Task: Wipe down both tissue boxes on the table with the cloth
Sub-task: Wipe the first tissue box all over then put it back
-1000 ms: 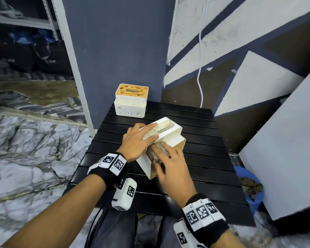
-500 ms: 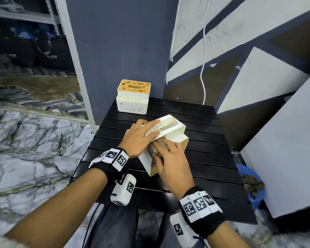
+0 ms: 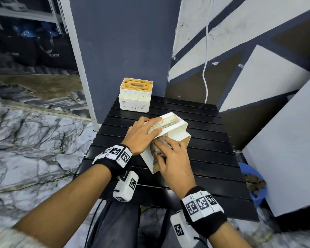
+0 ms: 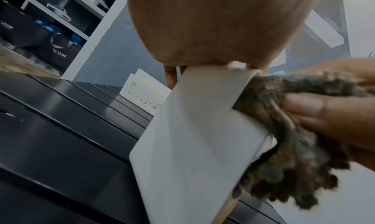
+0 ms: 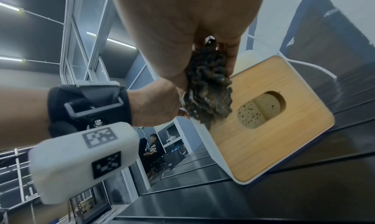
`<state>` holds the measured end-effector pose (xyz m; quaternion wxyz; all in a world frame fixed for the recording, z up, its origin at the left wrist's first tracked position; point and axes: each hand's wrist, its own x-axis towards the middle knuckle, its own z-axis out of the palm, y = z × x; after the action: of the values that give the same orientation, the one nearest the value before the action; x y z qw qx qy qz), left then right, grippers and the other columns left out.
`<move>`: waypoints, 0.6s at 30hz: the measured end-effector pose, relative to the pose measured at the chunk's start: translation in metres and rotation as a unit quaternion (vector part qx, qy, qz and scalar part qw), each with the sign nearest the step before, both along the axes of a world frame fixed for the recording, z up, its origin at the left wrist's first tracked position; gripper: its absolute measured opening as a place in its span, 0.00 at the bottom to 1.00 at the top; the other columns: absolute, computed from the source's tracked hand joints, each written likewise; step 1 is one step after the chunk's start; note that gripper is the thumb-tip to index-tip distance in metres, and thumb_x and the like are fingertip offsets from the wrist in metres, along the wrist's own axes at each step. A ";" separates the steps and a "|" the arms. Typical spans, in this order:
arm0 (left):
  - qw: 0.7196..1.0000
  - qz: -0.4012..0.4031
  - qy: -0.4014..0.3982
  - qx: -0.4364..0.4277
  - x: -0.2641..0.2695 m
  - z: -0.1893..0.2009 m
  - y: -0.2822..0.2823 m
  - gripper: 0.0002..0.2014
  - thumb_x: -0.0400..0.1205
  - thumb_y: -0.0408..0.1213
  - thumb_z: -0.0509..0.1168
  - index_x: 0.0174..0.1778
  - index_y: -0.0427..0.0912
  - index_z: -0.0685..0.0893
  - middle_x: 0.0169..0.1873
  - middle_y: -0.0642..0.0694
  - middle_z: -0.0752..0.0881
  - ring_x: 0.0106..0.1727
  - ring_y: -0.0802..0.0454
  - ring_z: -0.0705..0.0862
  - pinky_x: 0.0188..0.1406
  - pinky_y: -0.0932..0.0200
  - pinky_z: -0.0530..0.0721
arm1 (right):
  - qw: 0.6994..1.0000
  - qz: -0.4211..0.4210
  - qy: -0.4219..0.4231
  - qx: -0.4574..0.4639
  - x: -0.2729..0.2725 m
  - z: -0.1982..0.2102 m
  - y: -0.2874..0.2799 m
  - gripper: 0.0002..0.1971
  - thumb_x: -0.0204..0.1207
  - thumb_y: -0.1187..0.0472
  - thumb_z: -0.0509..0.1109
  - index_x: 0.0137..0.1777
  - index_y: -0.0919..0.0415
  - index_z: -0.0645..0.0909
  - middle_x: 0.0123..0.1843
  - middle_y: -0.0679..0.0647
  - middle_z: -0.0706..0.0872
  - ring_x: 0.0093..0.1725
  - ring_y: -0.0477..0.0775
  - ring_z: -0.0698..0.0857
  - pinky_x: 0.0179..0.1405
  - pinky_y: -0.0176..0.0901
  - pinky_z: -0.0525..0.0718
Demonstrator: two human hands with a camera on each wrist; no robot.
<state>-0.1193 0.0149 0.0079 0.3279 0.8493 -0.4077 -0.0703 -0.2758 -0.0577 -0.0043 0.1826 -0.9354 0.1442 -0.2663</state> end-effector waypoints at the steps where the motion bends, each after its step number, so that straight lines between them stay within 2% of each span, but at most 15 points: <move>1: 1.000 -0.001 0.002 0.002 0.000 0.000 0.000 0.23 0.88 0.55 0.54 0.81 0.65 0.65 0.70 0.48 0.71 0.72 0.46 0.70 0.74 0.44 0.64 | 1.000 0.006 0.003 -0.004 -0.005 0.000 -0.002 0.21 0.74 0.61 0.69 0.68 0.51 0.80 0.69 0.51 0.78 0.65 0.55 0.73 0.71 0.39 0.68; 4: 1.000 -0.005 0.009 0.007 0.001 0.000 0.001 0.23 0.88 0.55 0.54 0.81 0.65 0.65 0.70 0.47 0.70 0.72 0.46 0.69 0.74 0.43 0.64 | 1.000 0.008 -0.001 -0.024 -0.013 0.001 -0.012 0.21 0.73 0.63 0.70 0.67 0.53 0.81 0.67 0.52 0.81 0.62 0.54 0.74 0.68 0.40 0.71; 7: 1.000 -0.009 0.014 0.014 0.003 0.001 0.001 0.23 0.88 0.55 0.53 0.81 0.65 0.64 0.70 0.47 0.70 0.72 0.45 0.69 0.74 0.44 0.64 | 0.999 -0.035 0.008 0.000 -0.011 0.006 -0.036 0.21 0.74 0.64 0.71 0.67 0.54 0.81 0.67 0.52 0.80 0.62 0.54 0.73 0.65 0.35 0.68; 11: 1.000 -0.005 0.015 0.014 0.002 0.000 -0.001 0.23 0.88 0.55 0.53 0.81 0.65 0.65 0.70 0.47 0.70 0.72 0.45 0.69 0.74 0.44 0.64 | 0.998 -0.060 0.026 0.026 -0.002 0.008 -0.059 0.21 0.76 0.66 0.67 0.69 0.54 0.80 0.70 0.50 0.79 0.64 0.52 0.71 0.66 0.32 0.65; 15: 1.000 -0.002 0.013 0.005 0.000 -0.001 -0.001 0.22 0.88 0.54 0.54 0.80 0.65 0.66 0.70 0.47 0.70 0.72 0.46 0.68 0.74 0.45 0.63 | 0.998 -0.050 -0.002 0.030 -0.006 0.004 -0.044 0.21 0.75 0.66 0.68 0.68 0.53 0.80 0.69 0.50 0.79 0.63 0.52 0.71 0.65 0.34 0.67; 18: 1.000 0.000 0.007 0.002 0.000 -0.002 -0.001 0.22 0.88 0.55 0.53 0.80 0.65 0.66 0.69 0.47 0.70 0.72 0.46 0.68 0.74 0.45 0.63 | 1.000 -0.004 -0.007 0.001 -0.008 -0.001 -0.016 0.21 0.73 0.64 0.69 0.67 0.51 0.81 0.68 0.49 0.79 0.62 0.52 0.72 0.67 0.39 0.70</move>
<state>-0.1192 0.0142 0.0058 0.3289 0.8493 -0.4056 -0.0769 -0.2838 -0.0738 -0.0051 0.1834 -0.9328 0.1468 -0.2733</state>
